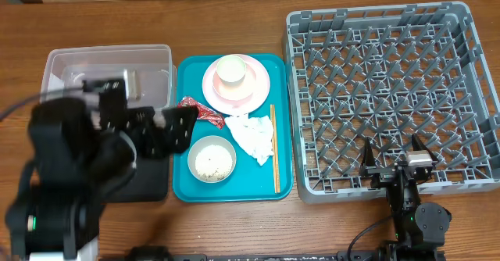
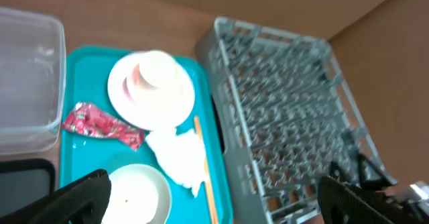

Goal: Sort waste into correct bins and load items into the dishwasher
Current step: 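Move the left gripper over the white tissue on the teal tray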

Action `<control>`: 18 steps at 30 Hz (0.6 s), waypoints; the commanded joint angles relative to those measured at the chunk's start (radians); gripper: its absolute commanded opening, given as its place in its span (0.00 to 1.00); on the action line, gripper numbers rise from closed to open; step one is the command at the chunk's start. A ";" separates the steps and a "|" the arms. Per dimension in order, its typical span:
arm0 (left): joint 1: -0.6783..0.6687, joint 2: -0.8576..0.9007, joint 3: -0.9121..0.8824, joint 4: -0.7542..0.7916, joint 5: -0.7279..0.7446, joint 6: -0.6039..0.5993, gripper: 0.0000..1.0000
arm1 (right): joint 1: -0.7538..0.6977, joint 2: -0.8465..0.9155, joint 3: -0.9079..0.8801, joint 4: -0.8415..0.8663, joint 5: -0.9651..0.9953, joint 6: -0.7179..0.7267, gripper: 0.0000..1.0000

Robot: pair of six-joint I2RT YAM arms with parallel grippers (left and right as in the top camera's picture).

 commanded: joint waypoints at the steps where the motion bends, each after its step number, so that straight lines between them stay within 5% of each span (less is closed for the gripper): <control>1: 0.008 0.083 0.028 -0.020 0.022 0.053 1.00 | 0.000 -0.010 -0.011 0.006 -0.006 -0.004 1.00; 13: 0.008 0.259 0.028 -0.034 0.044 0.020 1.00 | 0.000 -0.010 -0.011 0.006 -0.006 -0.004 1.00; 18: 0.001 0.274 0.028 -0.050 0.055 -0.032 0.29 | 0.000 -0.010 -0.011 0.006 -0.006 -0.004 1.00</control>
